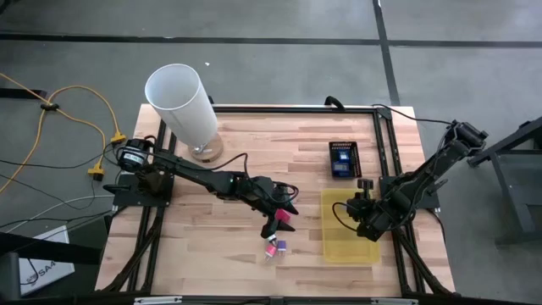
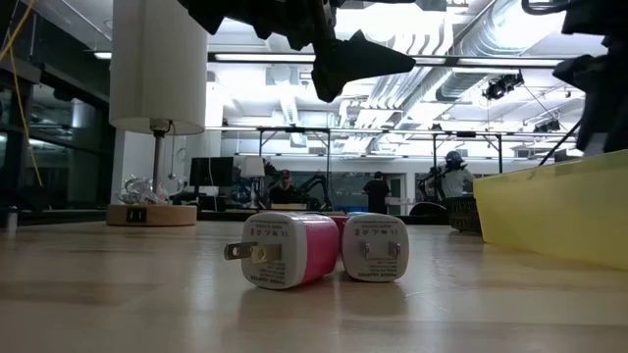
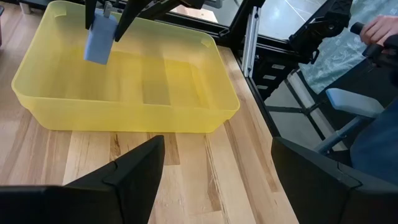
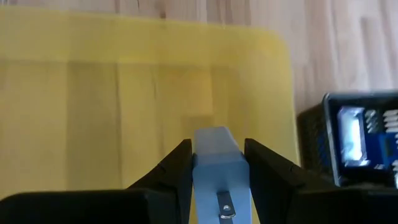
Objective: Pick & Place Office items
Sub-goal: Put the blue charger adapter into the yellow bin
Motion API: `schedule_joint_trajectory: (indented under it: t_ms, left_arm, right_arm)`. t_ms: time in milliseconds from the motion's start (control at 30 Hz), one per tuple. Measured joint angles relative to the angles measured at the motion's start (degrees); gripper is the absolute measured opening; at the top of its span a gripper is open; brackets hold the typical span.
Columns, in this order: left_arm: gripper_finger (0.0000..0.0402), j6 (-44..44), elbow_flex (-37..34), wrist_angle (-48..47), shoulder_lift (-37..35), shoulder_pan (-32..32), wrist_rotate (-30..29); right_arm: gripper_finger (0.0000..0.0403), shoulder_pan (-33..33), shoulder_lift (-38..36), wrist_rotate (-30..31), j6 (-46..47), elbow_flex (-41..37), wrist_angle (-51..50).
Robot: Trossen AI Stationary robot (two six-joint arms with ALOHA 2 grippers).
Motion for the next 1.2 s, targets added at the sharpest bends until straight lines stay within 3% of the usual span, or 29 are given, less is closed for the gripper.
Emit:
schedule_joint_trajectory:
  t_ms: [500, 1200]
  left_arm:
    - [0.0287, 0.0, 0.0, 0.0, 0.0, 0.0, 0.0]
    - [0.0287, -0.2, 0.0, 0.0, 0.0, 0.0, 0.0]
  right_arm:
    - [0.0114, 0.0, 0.0, -13.8, 5.5, 0.0, -0.5]
    - [0.0141, 0.0, 0.0, -14.6, 6.8, 0.0, -0.2]
